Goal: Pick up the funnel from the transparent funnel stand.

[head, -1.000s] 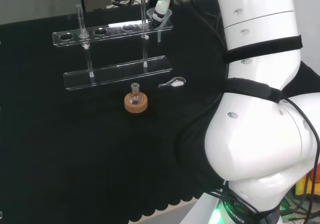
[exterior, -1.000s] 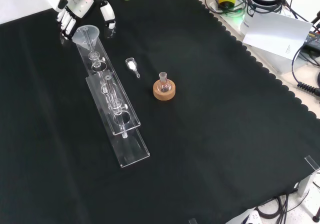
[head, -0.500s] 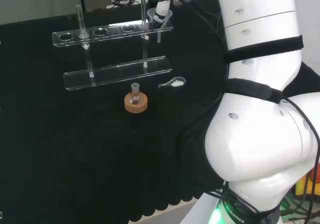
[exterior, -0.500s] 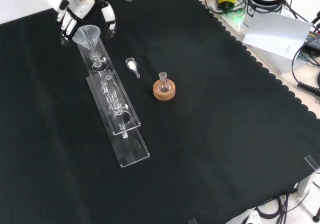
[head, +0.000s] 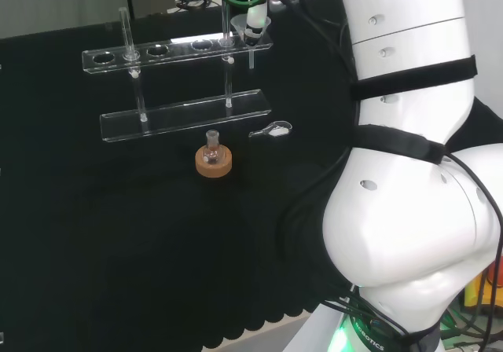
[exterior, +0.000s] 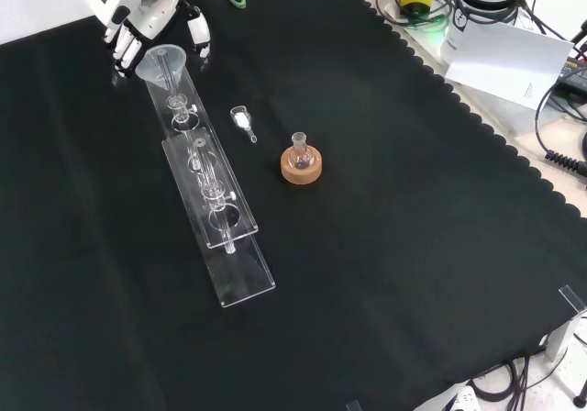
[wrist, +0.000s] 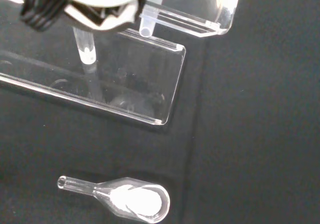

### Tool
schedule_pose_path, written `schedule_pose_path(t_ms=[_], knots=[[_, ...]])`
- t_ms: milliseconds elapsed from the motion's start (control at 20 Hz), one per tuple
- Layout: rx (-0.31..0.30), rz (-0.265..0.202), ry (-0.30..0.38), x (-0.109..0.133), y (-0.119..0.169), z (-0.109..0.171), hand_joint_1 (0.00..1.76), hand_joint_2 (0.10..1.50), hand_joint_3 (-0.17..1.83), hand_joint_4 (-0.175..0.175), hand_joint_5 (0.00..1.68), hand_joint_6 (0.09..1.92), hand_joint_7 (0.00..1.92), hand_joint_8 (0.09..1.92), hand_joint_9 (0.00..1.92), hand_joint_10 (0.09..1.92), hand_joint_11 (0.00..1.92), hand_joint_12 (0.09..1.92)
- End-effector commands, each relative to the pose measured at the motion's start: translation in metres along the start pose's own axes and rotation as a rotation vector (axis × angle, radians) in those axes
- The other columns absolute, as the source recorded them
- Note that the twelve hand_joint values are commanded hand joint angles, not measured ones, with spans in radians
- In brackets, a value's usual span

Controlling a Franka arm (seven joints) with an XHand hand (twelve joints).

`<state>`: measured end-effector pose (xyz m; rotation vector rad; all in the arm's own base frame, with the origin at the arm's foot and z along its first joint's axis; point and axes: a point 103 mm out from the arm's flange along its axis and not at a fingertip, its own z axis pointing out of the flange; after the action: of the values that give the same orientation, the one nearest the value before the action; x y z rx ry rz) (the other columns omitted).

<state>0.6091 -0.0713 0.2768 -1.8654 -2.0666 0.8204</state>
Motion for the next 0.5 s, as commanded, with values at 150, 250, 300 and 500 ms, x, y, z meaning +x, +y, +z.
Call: schedule_pose_path(t_ms=[150,250,300,500], knots=[[-0.022,0.022,-0.042,0.0016,-0.0037,-0.003,0.98,0.57,0.74,-0.025,0.41,0.09,0.17,0.68,0.44,0.65,0.14,1.41],[-0.035,0.022,-0.043,0.0014,-0.0045,-0.0039,0.98,0.57,0.75,-0.025,0.43,0.09,0.18,0.68,0.45,0.64,0.14,1.41],[-0.043,0.024,-0.045,0.0017,-0.0052,-0.0046,0.98,0.56,0.76,-0.026,0.46,0.1,0.19,0.68,0.45,0.64,0.15,1.41],[-0.088,0.036,-0.071,0.001,-0.0108,-0.0104,0.99,0.58,0.75,-0.018,0.53,0.59,0.29,0.67,0.52,0.59,0.19,1.38]])
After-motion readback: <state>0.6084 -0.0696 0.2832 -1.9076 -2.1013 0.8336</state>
